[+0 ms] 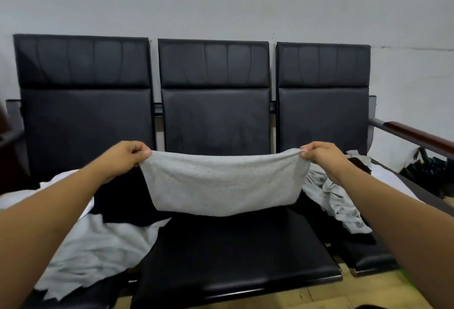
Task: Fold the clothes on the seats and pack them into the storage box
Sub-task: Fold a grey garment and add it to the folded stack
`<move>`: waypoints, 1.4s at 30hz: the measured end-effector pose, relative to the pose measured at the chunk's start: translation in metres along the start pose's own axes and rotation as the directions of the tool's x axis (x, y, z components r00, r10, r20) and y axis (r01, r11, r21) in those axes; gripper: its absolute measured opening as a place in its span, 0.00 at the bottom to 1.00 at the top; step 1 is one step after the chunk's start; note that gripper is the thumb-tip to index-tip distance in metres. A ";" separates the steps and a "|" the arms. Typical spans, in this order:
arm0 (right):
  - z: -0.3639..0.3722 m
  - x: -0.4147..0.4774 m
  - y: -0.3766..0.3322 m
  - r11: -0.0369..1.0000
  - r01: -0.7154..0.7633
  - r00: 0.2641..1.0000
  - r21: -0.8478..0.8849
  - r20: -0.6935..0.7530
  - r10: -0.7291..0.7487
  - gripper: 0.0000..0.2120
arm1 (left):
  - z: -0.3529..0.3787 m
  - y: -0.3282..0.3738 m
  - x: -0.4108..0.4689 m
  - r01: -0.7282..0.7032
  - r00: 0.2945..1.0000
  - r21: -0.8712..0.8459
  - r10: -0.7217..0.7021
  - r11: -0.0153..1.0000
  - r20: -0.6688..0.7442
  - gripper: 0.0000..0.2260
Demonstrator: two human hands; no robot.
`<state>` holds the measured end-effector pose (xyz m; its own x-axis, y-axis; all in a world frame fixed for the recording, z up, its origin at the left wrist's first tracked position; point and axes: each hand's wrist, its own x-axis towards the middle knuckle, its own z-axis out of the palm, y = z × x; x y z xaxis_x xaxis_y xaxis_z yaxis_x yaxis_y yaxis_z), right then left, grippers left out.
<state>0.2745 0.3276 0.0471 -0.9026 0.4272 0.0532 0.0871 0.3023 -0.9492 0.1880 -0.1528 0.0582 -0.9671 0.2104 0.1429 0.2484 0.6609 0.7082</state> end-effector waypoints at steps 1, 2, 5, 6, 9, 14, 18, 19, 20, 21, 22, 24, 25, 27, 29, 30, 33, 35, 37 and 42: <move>0.000 -0.003 0.006 0.994 -0.013 0.999 0.105 0.037 0.009 0.10 | 0.002 -0.005 -0.005 -0.001 1.000 -0.021 0.002 1.000 0.026 0.11; 0.001 -0.008 0.012 0.980 -0.029 0.997 0.196 0.070 0.016 0.11 | 0.005 -0.008 -0.012 0.006 0.998 -0.061 -0.002 0.998 0.061 0.13; 0.005 -0.018 0.025 0.913 -0.083 0.990 0.400 0.137 0.030 0.13 | 0.019 -0.018 -0.024 0.048 0.984 -0.350 0.015 0.936 0.175 0.15; 0.007 -0.020 0.027 0.893 -0.110 0.986 0.437 0.162 0.042 0.13 | 0.022 -0.018 -0.026 0.070 0.978 -0.421 0.021 0.904 0.209 0.14; 0.009 -0.026 0.035 0.917 -0.195 0.958 0.349 0.269 0.101 0.11 | 0.032 -0.021 -0.035 0.120 0.967 -0.459 0.000 0.881 0.253 0.11; 0.002 -0.030 0.051 0.936 -0.348 0.768 -0.042 0.560 0.311 0.07 | 0.039 -0.035 -0.046 0.275 0.877 -0.412 -0.051 0.869 0.477 0.12; -0.004 -0.031 0.060 0.900 -0.400 0.613 -0.171 0.680 0.401 0.05 | 0.042 -0.054 -0.046 0.385 0.768 -0.418 -0.035 0.823 0.639 0.22; -0.003 -0.029 0.065 0.898 -0.404 0.610 -0.174 0.680 0.406 0.05 | 0.045 -0.058 -0.046 0.402 0.739 -0.399 -0.035 0.824 0.672 0.23; -0.003 -0.026 0.071 0.902 -0.401 0.627 -0.163 0.669 0.399 0.05 | 0.048 -0.060 -0.046 0.404 0.719 -0.370 -0.042 0.837 0.693 0.23; -0.002 -0.024 0.076 0.908 -0.393 0.654 -0.144 0.650 0.387 0.04 | 0.051 -0.059 -0.046 0.401 0.718 -0.345 -0.058 0.848 0.694 0.22; -0.001 -0.021 0.081 0.915 -0.384 0.684 -0.125 0.626 0.373 0.02 | 0.054 -0.058 -0.044 0.383 0.740 -0.335 -0.069 0.861 0.669 0.21; 0.004 -0.012 0.087 0.928 -0.363 0.749 -0.079 0.568 0.341 0.02 | 0.062 -0.053 -0.038 0.325 0.836 -0.371 -0.081 0.870 0.542 0.14; 0.009 -0.007 0.090 0.933 -0.354 0.782 -0.058 0.530 0.330 0.03 | 0.067 -0.052 -0.033 0.279 0.890 -0.379 -0.089 0.882 0.448 0.11; 0.020 0.003 0.092 0.940 -0.340 0.845 -0.019 0.432 0.314 0.02 | 0.077 -0.050 -0.018 0.201 0.960 -0.310 -0.124 0.929 0.250 0.09; 0.034 0.016 0.095 0.947 -0.322 0.903 -0.001 0.302 0.307 0.04 | 0.086 -0.049 0.001 0.187 0.981 -0.250 -0.169 0.950 0.093 0.09; 0.041 0.023 0.098 0.949 -0.317 0.919 -0.003 0.248 0.307 0.06 | 0.091 -0.048 0.010 0.184 0.983 -0.227 -0.182 0.956 0.032 0.10; 0.064 0.050 0.112 0.964 -0.263 0.959 -0.039 0.100 0.266 0.09 | 0.105 -0.058 0.046 0.206 0.973 -0.163 -0.220 0.965 -0.072 0.10; 0.079 0.067 0.128 0.969 -0.205 0.979 -0.135 -0.023 0.203 0.07 | 0.117 -0.066 0.067 0.259 0.953 -0.125 -0.275 0.958 -0.129 0.10; 0.095 0.071 0.139 0.938 -0.148 0.987 -0.313 -0.113 0.118 0.04 | 0.133 -0.072 0.078 0.306 0.936 -0.066 -0.313 0.950 -0.161 0.14; 0.133 0.052 0.153 0.690 0.092 0.980 -0.718 -0.056 -0.189 0.15 | 0.165 -0.088 0.054 0.265 0.963 0.151 -0.253 0.952 -0.094 0.16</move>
<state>0.1847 0.2824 -0.1365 -0.8776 0.4098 0.2489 0.2801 0.8596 -0.4273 0.1232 -0.0807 -0.1108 -0.9992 -0.0322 0.0231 -0.0115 0.7940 0.6078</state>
